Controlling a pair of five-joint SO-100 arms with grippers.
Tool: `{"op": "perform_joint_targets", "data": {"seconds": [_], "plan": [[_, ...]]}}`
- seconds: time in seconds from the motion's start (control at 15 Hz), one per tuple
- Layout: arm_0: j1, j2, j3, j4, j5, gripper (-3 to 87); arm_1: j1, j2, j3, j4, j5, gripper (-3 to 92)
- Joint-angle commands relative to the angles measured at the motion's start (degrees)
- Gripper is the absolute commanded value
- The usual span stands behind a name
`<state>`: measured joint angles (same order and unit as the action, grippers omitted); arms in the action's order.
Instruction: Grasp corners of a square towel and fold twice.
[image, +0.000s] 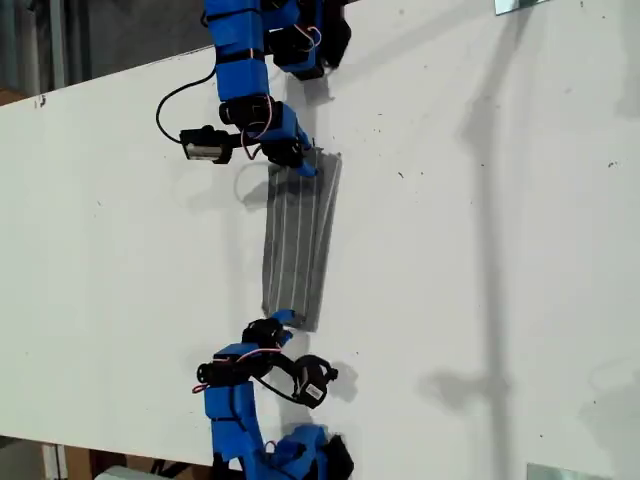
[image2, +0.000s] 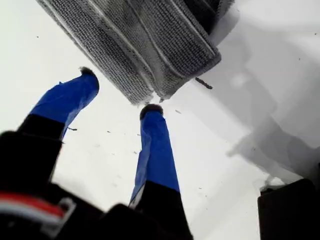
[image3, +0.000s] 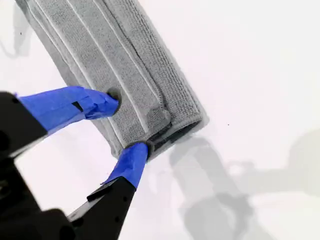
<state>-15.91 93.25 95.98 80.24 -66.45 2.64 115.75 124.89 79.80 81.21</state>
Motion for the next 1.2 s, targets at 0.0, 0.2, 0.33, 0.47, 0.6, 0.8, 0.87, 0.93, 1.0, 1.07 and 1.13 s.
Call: {"op": "perform_joint_targets", "data": {"seconds": [0.0,0.2,0.33,0.47,0.6,0.8,0.87,0.93,1.0,1.07,1.13], "plan": [[-2.0,8.3,-0.1,3.2,0.6,15.2,1.6,3.0,0.7,0.3,0.0,24.6],[-1.1,19.2,7.6,4.0,-1.3,15.2,7.1,5.4,9.8,-3.0,-1.8,30.9],[0.0,24.4,16.1,-0.3,-2.9,15.2,9.8,5.4,13.4,-3.9,-3.8,32.0],[1.7,29.2,21.4,-3.1,-4.7,15.2,13.6,2.7,15.0,-5.6,-7.6,32.3],[4.3,33.7,25.5,-5.3,-7.3,15.2,15.3,-4.1,13.4,-8.5,-11.2,32.3],[6.5,39.5,31.6,-7.2,-10.1,15.2,11.4,-13.9,8.5,-13.0,-11.5,30.9],[7.0,41.3,33.2,-7.4,-10.8,15.2,10.4,-16.0,8.3,-15.5,-11.2,30.1],[7.5,43.2,34.7,-7.6,-11.4,15.2,9.0,-17.1,7.9,-18.3,-11.0,30.1],[7.8,45.1,35.9,-7.8,-11.9,15.2,7.7,-17.8,7.0,-20.2,-10.6,30.0],[8.2,46.8,36.8,-7.8,-12.2,15.2,6.8,-17.9,5.6,-21.7,-10.5,30.0],[8.6,48.9,37.6,-7.3,-12.9,15.2,6.2,-17.8,4.5,-22.1,-10.1,29.9]]}}
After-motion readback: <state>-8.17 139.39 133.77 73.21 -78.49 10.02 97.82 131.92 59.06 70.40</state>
